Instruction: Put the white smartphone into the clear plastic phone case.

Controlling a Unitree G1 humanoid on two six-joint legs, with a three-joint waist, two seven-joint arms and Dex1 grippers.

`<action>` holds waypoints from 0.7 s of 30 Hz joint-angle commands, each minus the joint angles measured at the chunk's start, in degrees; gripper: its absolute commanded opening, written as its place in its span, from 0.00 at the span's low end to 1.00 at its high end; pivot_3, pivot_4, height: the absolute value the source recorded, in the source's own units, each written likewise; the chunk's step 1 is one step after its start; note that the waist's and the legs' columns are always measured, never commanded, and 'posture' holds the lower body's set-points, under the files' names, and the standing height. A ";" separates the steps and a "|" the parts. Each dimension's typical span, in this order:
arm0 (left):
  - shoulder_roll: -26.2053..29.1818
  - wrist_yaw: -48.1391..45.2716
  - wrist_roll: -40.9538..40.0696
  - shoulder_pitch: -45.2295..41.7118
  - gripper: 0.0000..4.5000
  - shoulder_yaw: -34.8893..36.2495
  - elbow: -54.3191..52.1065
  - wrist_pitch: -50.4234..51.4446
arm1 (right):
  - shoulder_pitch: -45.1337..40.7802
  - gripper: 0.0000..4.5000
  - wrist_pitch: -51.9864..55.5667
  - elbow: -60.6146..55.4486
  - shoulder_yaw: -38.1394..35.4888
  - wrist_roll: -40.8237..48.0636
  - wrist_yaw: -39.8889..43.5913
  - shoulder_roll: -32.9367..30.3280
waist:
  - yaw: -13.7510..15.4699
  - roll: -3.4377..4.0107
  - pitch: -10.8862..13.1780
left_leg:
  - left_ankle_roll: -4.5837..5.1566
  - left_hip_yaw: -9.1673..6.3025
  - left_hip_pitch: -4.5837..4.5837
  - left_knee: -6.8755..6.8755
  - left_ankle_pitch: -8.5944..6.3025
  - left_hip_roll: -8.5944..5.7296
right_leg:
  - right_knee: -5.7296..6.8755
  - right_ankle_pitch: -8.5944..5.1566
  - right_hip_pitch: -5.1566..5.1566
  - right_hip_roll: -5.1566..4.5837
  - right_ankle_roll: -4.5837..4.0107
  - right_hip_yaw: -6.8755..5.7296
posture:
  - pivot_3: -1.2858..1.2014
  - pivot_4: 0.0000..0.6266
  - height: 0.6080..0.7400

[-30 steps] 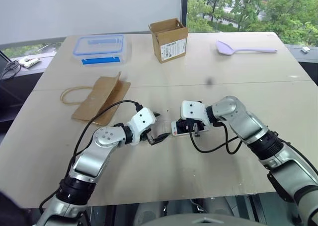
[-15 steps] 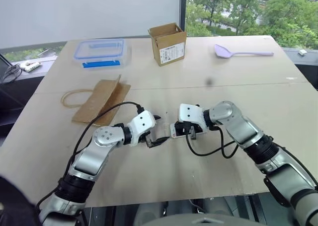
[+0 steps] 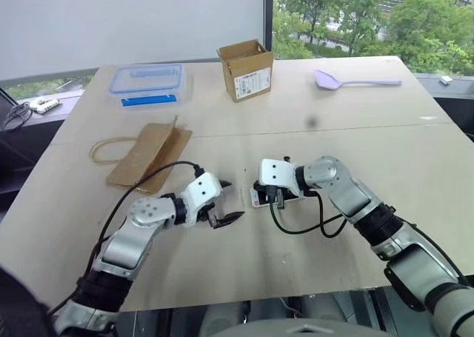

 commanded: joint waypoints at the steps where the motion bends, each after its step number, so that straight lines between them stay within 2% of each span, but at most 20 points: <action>1: 0.27 -1.50 -5.08 1.19 1.00 4.46 -3.05 1.54 | 2.01 0.02 2.95 -1.43 -3.75 3.17 0.13 -0.62 | 0.10 0.04 0.23 | 0.00 -0.01 -0.03 0.00 0.00 0.01 | -0.01 0.00 -0.01 -0.01 -0.01 -0.03 | 0.52 0.24 1.00; 4: 0.63 -3.05 -7.47 2.70 1.00 5.66 -4.31 2.57 | 0.69 0.02 7.90 -8.82 -9.80 9.03 0.89 -0.80 | 0.22 0.07 0.73 | -0.06 0.01 -0.47 0.00 0.04 -0.01 | -0.05 0.02 -0.35 -0.13 -0.02 -0.06 | 0.52 0.24 1.00; 6: 0.51 -3.93 -8.56 3.27 1.00 5.77 -5.04 2.95 | -0.09 0.02 12.35 -14.47 -12.82 13.27 2.65 -2.07 | 0.25 0.05 0.92 | -0.19 0.01 -1.30 0.04 0.13 -0.07 | 0.01 0.16 -1.06 -0.20 0.16 -0.06 | 0.52 0.24 1.00; 11: -0.36 -3.94 -10.36 3.53 1.00 5.79 -6.89 4.23 | 0.57 0.02 22.08 -26.07 -15.67 20.87 6.46 -7.87 | 0.25 0.11 1.02 | -0.21 -0.18 -1.80 -0.06 0.12 -0.08 | -0.32 0.16 -1.37 -0.25 0.19 -0.38 | 0.52 0.24 1.00; 13: -0.62 -3.81 -10.62 3.51 1.00 5.75 -7.27 4.44 | 1.49 0.02 24.43 -28.85 -15.57 22.62 7.34 -10.23 | 0.27 0.12 1.04 | -0.21 -0.26 -2.05 -0.07 0.12 -0.08 | -0.40 0.16 -1.54 -0.25 0.19 -0.47 | 0.52 0.24 1.00; 17: -0.86 -3.58 -10.92 3.69 1.00 5.49 -8.45 5.16 | 6.83 0.02 26.31 -33.24 -12.03 22.83 10.95 -18.76 | 0.40 0.13 1.09 | -0.20 -0.30 -2.06 -0.07 0.12 -0.10 | -0.57 0.16 -1.46 -0.27 0.18 -0.55 | 0.52 0.24 1.00; 21: -0.71 -3.97 -11.09 3.94 1.00 5.30 -9.39 5.61 | 8.92 0.02 23.61 -31.18 -7.49 19.72 10.49 -21.47 | 0.12 0.07 1.23 | -0.19 -0.29 -2.07 -0.06 0.12 -0.14 | -0.61 0.16 -1.44 -0.26 0.18 -0.55 | 0.52 0.24 1.00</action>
